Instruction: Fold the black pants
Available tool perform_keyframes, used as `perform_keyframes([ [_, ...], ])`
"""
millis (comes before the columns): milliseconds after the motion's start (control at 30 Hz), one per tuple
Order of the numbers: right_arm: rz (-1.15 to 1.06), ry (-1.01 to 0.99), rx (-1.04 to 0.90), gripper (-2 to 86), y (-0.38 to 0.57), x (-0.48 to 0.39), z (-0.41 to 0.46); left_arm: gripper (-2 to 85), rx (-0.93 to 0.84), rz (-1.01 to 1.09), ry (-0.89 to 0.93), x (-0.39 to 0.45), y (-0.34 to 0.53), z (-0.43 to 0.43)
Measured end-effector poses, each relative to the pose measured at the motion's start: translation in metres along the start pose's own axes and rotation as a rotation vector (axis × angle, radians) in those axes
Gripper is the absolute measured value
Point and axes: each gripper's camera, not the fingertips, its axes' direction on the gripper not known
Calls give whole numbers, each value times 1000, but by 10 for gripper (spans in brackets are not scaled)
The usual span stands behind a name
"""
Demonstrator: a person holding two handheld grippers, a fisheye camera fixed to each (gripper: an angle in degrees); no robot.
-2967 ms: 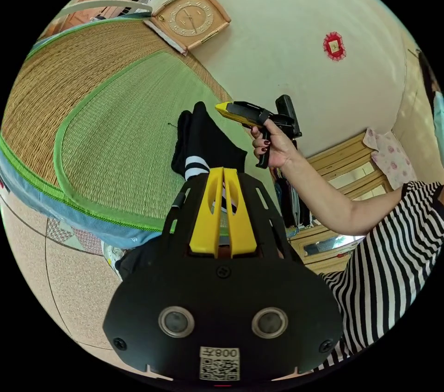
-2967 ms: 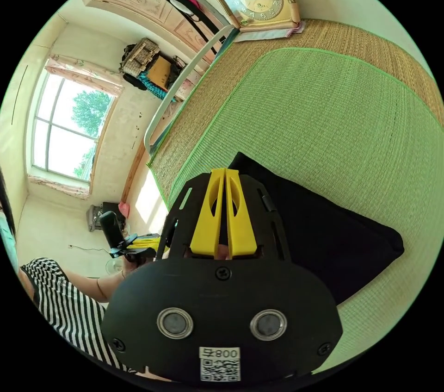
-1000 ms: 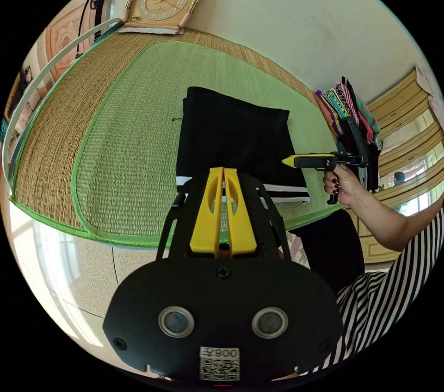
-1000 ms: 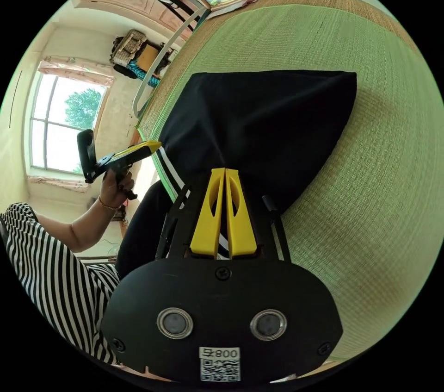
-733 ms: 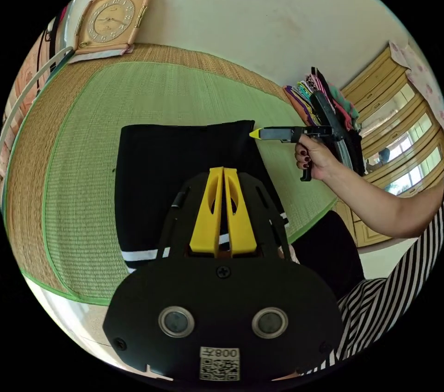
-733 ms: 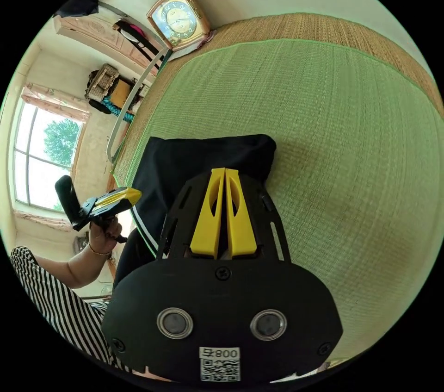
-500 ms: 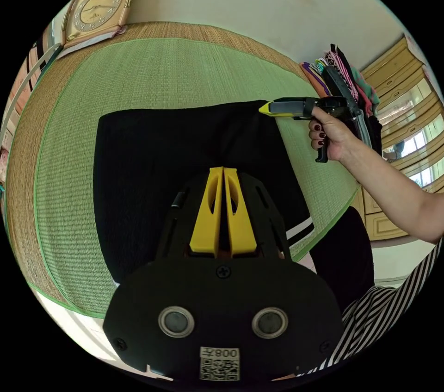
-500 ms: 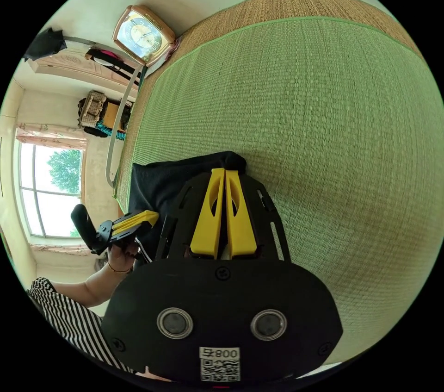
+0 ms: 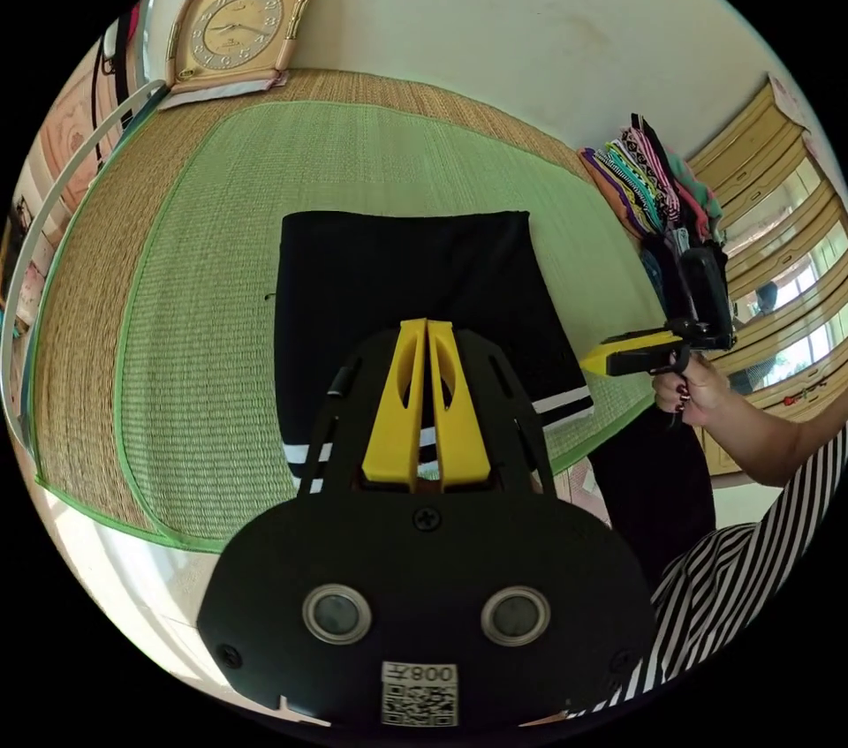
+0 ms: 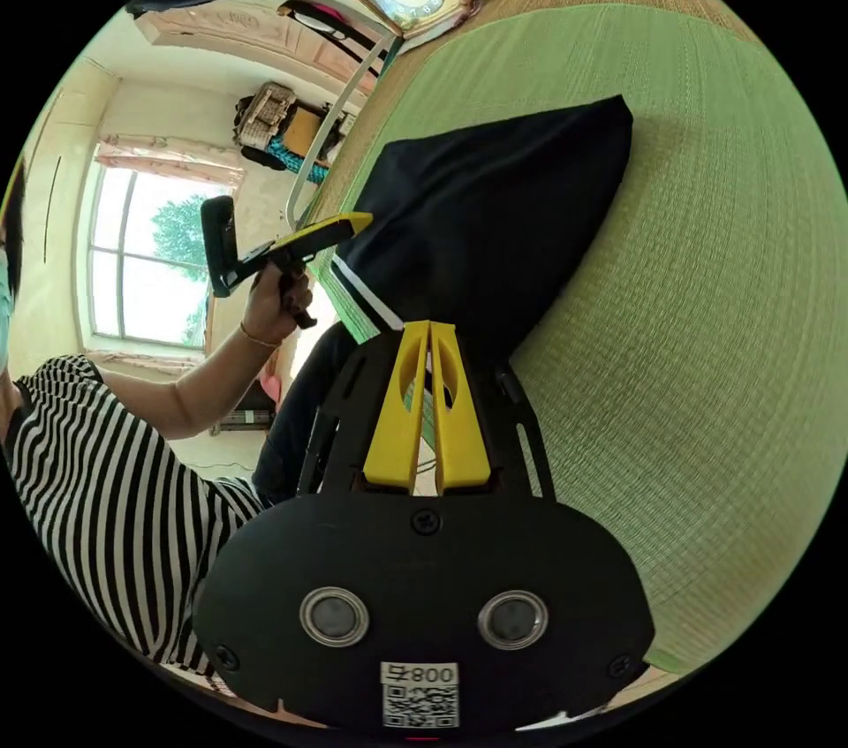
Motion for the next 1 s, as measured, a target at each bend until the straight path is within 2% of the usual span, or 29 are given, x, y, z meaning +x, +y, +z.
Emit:
perform_keyframes([
  [67,38,32,-31,0,16,10,15,0,-62,8,-13,-4,4,9],
  [133,73,-20,-6,0,19,16,13,0,-65,-25,20,-8,5,8],
  [300,56,-18,18,0,29,13,2,0,29,-69,-5,-6,13,-10],
  [433,157,-88,32,1,47,36,6,1,-47,-144,29,-21,23,7],
  [600,135,-93,67,3,65,35,-10,6,5,3,139,3,17,0],
  [767,280,-228,168,20,101,73,-28,31,-105,176,302,59,15,39],
  [1000,361,-295,165,78,120,100,-28,52,-247,228,279,93,12,91],
])
